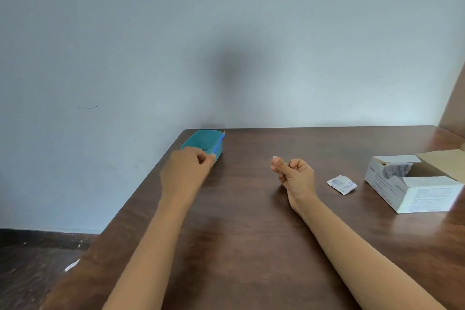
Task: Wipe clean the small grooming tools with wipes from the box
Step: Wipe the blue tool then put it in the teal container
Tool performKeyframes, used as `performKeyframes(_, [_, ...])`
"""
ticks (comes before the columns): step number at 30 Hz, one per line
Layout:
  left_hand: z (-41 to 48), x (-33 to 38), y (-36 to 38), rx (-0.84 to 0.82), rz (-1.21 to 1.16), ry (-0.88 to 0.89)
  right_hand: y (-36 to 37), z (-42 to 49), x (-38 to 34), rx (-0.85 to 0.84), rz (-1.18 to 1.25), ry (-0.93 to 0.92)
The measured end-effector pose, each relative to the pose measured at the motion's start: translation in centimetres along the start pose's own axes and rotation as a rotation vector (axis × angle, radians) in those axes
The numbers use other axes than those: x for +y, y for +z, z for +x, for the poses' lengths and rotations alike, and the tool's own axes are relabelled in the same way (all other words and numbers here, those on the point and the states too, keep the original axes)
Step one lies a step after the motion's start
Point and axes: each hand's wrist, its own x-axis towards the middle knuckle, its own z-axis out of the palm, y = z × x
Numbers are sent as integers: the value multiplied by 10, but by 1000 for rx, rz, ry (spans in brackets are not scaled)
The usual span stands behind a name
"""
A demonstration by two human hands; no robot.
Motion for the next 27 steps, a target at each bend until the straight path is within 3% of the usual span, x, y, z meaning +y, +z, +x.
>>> performKeyframes(6, [69, -17, 0, 26, 167, -49, 12, 16, 8, -37, -65, -48])
performKeyframes(10, [97, -21, 13, -69, 249, -84, 10, 24, 11, -73, -118, -42])
performKeyframes(19, [97, -19, 40, -139, 241, -114, 10, 27, 12, -92, -146, -39])
performKeyframes(27, [107, -5, 44, -130, 402, -110, 10, 27, 12, -96, -160, -41])
